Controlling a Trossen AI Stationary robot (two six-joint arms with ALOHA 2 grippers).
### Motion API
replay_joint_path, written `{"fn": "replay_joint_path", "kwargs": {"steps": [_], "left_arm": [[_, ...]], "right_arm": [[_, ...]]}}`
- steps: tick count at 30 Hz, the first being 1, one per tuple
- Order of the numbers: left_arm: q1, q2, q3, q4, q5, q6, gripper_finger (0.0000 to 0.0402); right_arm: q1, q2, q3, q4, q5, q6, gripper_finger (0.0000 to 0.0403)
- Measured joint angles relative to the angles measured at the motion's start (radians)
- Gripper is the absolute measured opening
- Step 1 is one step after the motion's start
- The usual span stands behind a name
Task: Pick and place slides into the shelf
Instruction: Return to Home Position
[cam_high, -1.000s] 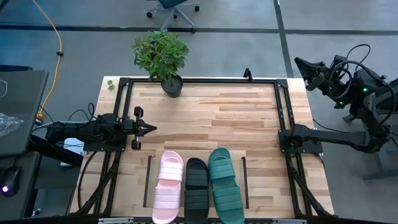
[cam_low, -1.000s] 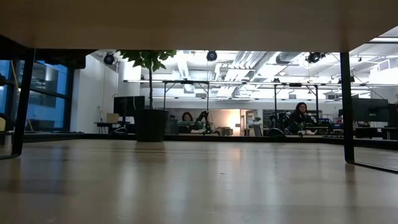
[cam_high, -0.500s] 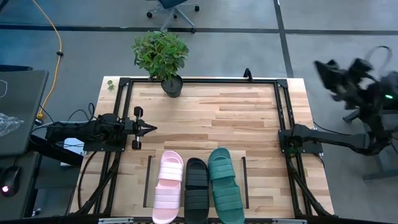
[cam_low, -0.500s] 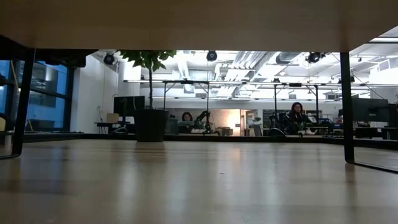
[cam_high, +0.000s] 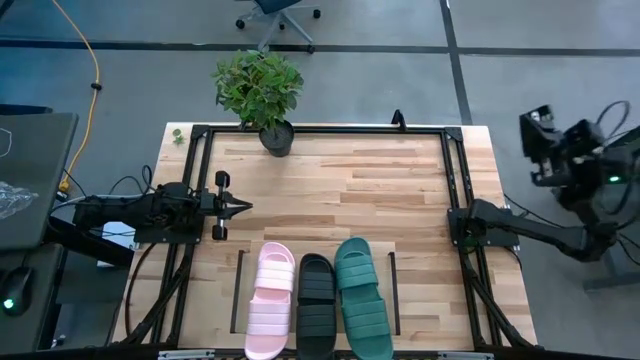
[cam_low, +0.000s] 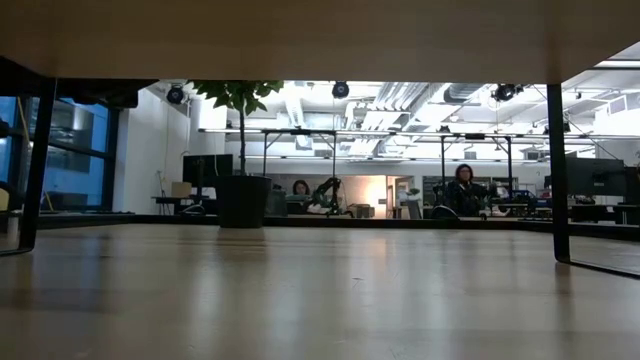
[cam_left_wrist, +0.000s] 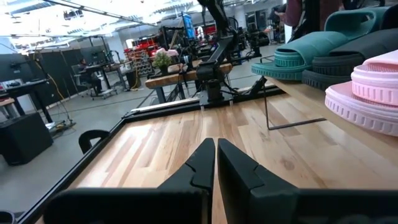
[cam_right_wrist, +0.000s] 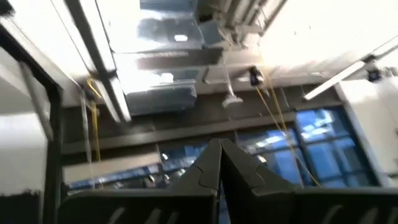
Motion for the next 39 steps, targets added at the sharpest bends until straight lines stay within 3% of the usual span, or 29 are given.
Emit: {"fn": "replay_joint_path", "kwargs": {"steps": [6,15,26,39], "left_arm": [[0.0,0.0,0.0,0.0,0.0,0.0,0.001],[0.0,0.0,0.0,0.0,0.0,0.0,0.001],[0.0,0.0,0.0,0.0,0.0,0.0,0.001],[0.0,0.0,0.0,0.0,0.0,0.0,0.001]], "right_arm": [[0.0,-0.074,-0.284,0.365,-0.036,0.059,0.0],[0.0,-0.129,-0.612,0.758,-0.04,0.073,0.0],[0.0,-0.128,-0.781,0.895,0.017,-0.026,0.0],[0.0,-0.128,-0.889,0.962,0.002,-0.041,0.0]]}}
